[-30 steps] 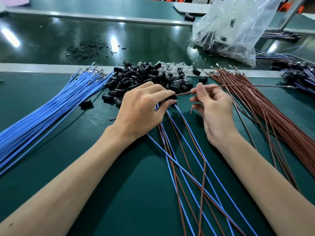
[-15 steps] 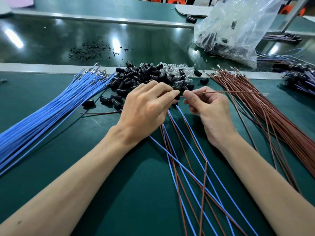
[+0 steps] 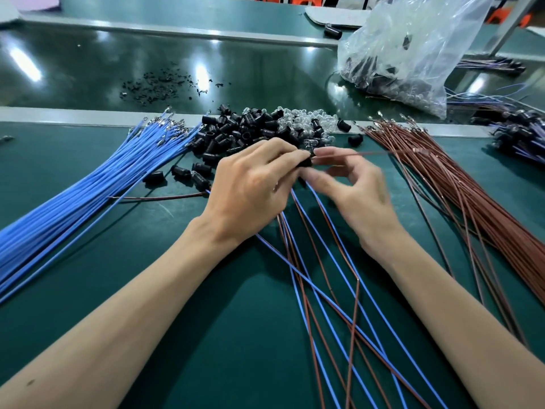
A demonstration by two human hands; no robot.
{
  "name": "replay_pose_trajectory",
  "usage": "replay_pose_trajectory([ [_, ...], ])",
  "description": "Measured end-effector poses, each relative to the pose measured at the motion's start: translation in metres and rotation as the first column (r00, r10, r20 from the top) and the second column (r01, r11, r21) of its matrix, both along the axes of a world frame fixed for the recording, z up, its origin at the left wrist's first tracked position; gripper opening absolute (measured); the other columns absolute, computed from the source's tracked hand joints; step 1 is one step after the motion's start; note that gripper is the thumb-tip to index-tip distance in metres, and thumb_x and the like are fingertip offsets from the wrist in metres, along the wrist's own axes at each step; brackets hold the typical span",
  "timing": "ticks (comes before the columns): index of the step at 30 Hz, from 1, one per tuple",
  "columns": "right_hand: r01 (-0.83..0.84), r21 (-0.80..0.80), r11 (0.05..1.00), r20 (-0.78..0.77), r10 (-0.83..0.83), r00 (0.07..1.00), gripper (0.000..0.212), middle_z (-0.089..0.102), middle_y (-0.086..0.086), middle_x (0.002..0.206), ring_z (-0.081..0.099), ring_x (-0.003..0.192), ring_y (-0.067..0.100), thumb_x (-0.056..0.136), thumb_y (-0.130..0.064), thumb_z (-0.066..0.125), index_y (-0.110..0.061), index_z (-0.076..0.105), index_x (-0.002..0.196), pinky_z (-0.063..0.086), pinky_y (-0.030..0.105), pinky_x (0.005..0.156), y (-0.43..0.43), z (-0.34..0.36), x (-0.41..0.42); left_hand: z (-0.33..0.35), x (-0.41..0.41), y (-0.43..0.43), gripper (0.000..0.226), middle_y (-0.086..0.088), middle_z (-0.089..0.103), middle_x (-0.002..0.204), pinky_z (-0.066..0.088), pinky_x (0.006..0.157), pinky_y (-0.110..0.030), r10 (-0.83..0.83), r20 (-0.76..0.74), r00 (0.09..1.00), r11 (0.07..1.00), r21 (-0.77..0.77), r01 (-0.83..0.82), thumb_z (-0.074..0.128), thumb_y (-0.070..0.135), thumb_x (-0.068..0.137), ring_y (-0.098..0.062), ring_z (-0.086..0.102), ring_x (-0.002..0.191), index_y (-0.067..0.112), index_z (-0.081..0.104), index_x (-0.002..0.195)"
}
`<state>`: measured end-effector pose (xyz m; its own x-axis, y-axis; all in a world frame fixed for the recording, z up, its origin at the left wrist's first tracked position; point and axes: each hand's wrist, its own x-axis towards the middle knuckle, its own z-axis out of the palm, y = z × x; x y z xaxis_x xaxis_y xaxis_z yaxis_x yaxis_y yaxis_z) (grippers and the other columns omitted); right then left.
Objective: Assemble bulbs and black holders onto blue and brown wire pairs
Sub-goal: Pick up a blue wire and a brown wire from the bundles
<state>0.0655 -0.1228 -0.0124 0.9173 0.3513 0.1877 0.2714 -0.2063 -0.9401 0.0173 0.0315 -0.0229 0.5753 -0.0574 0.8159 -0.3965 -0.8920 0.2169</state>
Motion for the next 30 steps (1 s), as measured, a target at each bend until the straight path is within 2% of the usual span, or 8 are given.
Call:
replay_pose_trajectory([
  [3, -0.085, -0.466, 0.881, 0.083, 0.139, 0.987, 0.112, 0.037, -0.002, 0.143, 0.030, 0.132, 0.011, 0.061, -0.070, 0.069, -0.015, 0.027, 0.149, 0.029, 0.024, 0.108, 0.007, -0.002, -0.015, 0.002, 0.000, 0.002, 0.017, -0.006, 0.071, 0.092, 0.055, 0.066, -0.036, 0.073, -0.014, 0.997, 0.987, -0.146, -0.075, 0.068, 0.015, 0.087, -0.024, 0.068, 0.077, 0.004, 0.073, 0.100],
  [6, -0.033, -0.732, 0.681, 0.224, 0.286, 0.932, 0.138, 0.006, -0.003, 0.158, 0.001, 0.139, 0.006, 0.046, -0.094, 0.040, -0.017, -0.001, 0.154, 0.009, 0.038, 0.115, 0.016, -0.006, -0.034, 0.003, 0.002, 0.003, 0.020, -0.005, 0.071, 0.091, 0.054, 0.069, -0.033, 0.123, -0.027, 0.992, 0.957, -0.261, -0.126, 0.067, 0.020, 0.088, -0.022, 0.067, 0.075, 0.005, 0.073, 0.099],
  [10, -0.037, -0.758, 0.651, 0.272, 0.368, 0.889, 0.125, -0.005, -0.001, 0.160, -0.005, 0.143, 0.012, 0.058, -0.085, 0.040, -0.017, -0.005, 0.153, 0.008, 0.042, 0.117, 0.016, -0.010, -0.037, 0.003, 0.004, 0.004, 0.020, -0.003, 0.070, 0.089, 0.053, 0.066, -0.030, 0.128, -0.014, 0.992, 0.935, -0.331, -0.125, 0.067, 0.022, 0.089, -0.014, 0.063, 0.069, 0.006, 0.074, 0.099],
  [15, -0.081, -0.601, 0.795, 0.321, 0.333, 0.887, 0.086, 0.014, 0.011, 0.157, 0.007, 0.143, 0.018, 0.079, -0.010, 0.053, -0.003, 0.008, 0.152, -0.002, 0.007, 0.110, 0.016, -0.008, -0.033, 0.002, 0.005, 0.006, 0.019, -0.001, 0.069, 0.088, 0.050, 0.067, -0.024, 0.173, 0.017, 0.985, 0.912, -0.381, -0.154, 0.066, 0.022, 0.090, -0.010, 0.059, 0.067, 0.009, 0.073, 0.100],
  [19, -0.063, -0.593, 0.803, 0.332, 0.315, 0.889, 0.084, 0.013, 0.010, 0.158, 0.008, 0.141, 0.018, 0.074, 0.014, 0.036, -0.004, 0.010, 0.152, 0.002, 0.010, 0.111, 0.016, -0.014, -0.032, 0.002, 0.004, 0.006, 0.018, -0.003, 0.069, 0.088, 0.049, 0.063, -0.024, 0.215, 0.061, 0.975, 0.919, -0.351, -0.181, 0.066, 0.021, 0.090, -0.014, 0.059, 0.063, 0.008, 0.074, 0.099],
  [24, -0.026, -0.608, 0.794, 0.267, 0.235, 0.935, 0.079, 0.015, 0.011, 0.158, 0.009, 0.138, 0.015, 0.075, 0.015, 0.035, -0.004, 0.021, 0.150, -0.006, -0.006, 0.094, 0.013, -0.013, -0.027, 0.006, 0.002, 0.007, 0.016, 0.005, 0.060, 0.089, 0.041, 0.058, -0.012, 0.279, 0.173, 0.945, 0.852, -0.498, -0.161, 0.067, 0.017, 0.089, -0.003, 0.048, 0.059, 0.004, 0.072, 0.098],
  [27, 0.019, -0.585, 0.811, 0.351, 0.232, 0.907, 0.067, 0.026, 0.011, 0.153, 0.016, 0.136, 0.019, 0.078, -0.002, 0.046, -0.010, 0.039, 0.144, 0.016, 0.025, 0.110, 0.014, -0.013, -0.030, 0.013, 0.004, 0.013, 0.018, 0.008, 0.058, 0.089, 0.042, 0.057, -0.015, 0.266, 0.054, 0.963, 0.802, -0.566, -0.190, 0.067, 0.019, 0.088, -0.007, 0.050, 0.059, 0.007, 0.072, 0.100],
  [30, 0.070, -0.534, 0.843, 0.436, 0.203, 0.876, 0.027, 0.040, 0.007, 0.144, 0.026, 0.130, 0.020, 0.085, -0.030, 0.063, -0.014, 0.066, 0.108, 0.026, 0.035, 0.099, 0.016, -0.013, -0.032, 0.024, 0.008, 0.018, 0.014, 0.009, 0.064, 0.081, 0.052, 0.065, -0.029, 0.132, -0.198, 0.971, 0.780, -0.583, -0.225, 0.069, 0.021, 0.087, -0.017, 0.060, 0.063, 0.017, 0.073, 0.099],
])
